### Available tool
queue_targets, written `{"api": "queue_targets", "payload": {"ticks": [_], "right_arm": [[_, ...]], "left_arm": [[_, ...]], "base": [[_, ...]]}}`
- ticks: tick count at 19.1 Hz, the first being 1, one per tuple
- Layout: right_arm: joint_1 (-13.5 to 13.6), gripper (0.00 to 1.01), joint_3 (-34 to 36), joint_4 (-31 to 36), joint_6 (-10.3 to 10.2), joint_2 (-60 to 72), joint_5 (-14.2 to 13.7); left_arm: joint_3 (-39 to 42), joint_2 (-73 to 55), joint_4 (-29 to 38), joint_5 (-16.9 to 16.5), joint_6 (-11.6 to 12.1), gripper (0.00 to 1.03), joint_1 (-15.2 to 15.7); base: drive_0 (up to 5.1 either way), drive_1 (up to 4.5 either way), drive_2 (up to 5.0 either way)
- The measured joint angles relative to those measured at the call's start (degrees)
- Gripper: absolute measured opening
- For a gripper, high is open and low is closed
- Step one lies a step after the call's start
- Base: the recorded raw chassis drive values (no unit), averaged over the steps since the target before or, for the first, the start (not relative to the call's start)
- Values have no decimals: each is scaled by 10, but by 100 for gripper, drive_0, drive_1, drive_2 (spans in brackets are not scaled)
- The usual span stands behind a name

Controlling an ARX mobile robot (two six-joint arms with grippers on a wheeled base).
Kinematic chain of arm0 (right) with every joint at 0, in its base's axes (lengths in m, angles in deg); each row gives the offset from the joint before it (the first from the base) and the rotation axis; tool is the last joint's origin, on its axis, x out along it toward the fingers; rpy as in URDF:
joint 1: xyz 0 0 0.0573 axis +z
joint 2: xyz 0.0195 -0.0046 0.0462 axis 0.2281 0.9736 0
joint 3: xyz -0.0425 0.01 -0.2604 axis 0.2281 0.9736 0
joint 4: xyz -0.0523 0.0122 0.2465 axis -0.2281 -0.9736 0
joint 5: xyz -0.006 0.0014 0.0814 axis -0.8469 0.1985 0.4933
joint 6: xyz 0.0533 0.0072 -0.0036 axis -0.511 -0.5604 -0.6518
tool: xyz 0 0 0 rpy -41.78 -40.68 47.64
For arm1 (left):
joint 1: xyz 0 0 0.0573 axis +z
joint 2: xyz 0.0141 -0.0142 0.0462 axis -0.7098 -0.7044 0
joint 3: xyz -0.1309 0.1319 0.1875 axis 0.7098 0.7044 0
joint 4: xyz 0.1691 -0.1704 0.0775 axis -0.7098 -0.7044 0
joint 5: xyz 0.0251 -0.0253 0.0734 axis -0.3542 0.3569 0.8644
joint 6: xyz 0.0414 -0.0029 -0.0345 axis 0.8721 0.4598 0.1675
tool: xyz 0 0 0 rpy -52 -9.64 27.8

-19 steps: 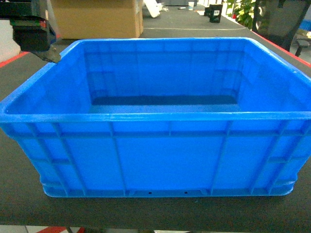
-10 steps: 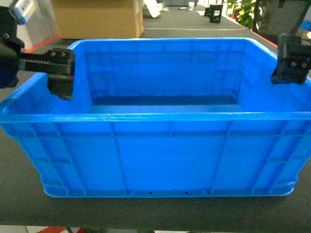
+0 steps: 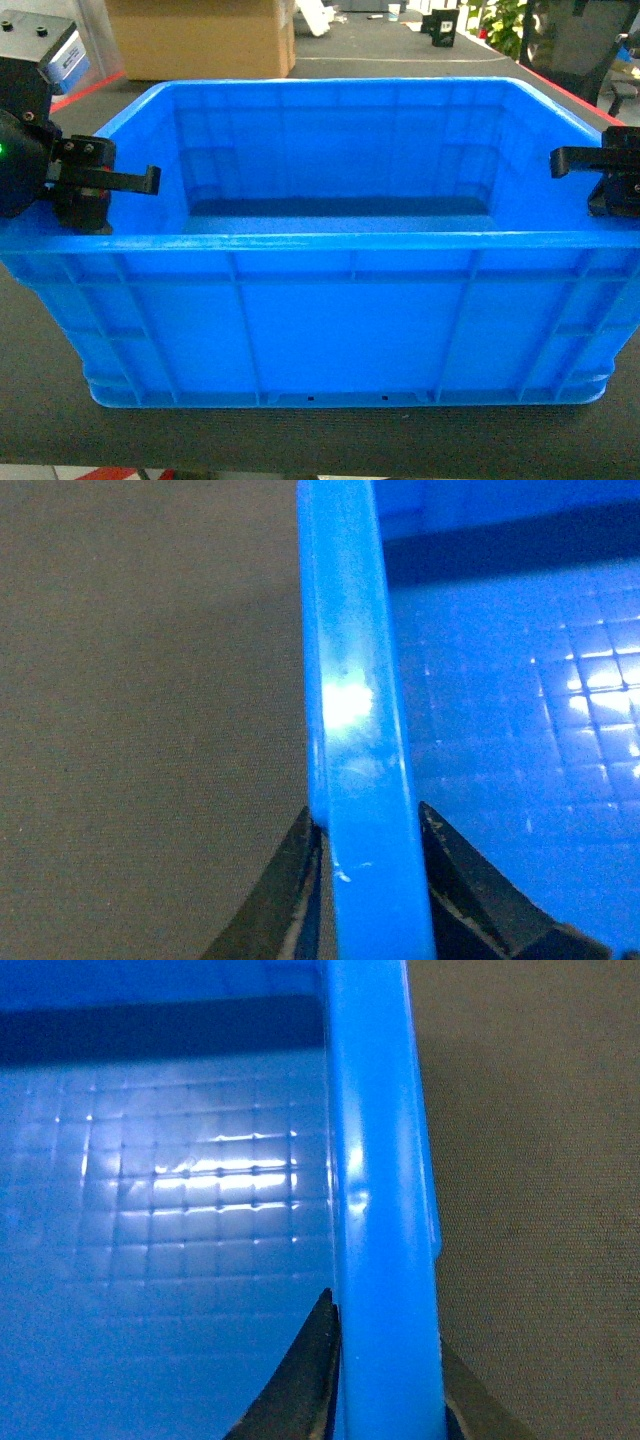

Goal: Place box next to blue box on left shelf

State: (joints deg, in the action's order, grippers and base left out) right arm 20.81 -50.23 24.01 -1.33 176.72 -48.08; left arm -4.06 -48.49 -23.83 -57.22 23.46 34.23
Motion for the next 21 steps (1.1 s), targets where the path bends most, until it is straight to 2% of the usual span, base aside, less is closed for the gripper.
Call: {"api": "queue_targets", "payload": {"ticks": [1, 4, 7, 10, 13, 17, 18, 20, 21], "right_arm": [[2, 11, 1, 0, -2, -5, -2], [3, 9, 11, 0, -9, -16, -4], [2, 9, 30, 21, -15, -28, -16], [8, 9, 75, 55, -12, -98, -45], [27, 9, 123, 93, 2, -216, -76], [57, 9, 197, 64, -2, -355, -104], [65, 9, 217, 57, -4, -389, -106], [82, 9, 241, 59, -4, -442, -130], [95, 9, 256, 84, 6, -470, -151]], "left_arm": [[2, 4, -1, 3, -5, 22, 0], [4, 8, -2, 4, -50, 12, 2], [21, 24, 21, -9, -67, 10, 7], [76, 100, 59, -17, -80, 8, 3], [139, 231, 97, -13, -80, 8, 4], [212, 400, 41, -24, -72, 8, 13], [231, 448, 27, -27, -64, 8, 13], [255, 524, 24, -24, -42, 7, 6], [260, 559, 25, -21, -32, 7, 3]], "base": [[0, 0, 0], [0, 0, 0], [0, 0, 0], [0, 0, 0], [0, 0, 0], [0, 0, 0], [0, 0, 0], [0, 0, 0], [0, 0, 0]]}}
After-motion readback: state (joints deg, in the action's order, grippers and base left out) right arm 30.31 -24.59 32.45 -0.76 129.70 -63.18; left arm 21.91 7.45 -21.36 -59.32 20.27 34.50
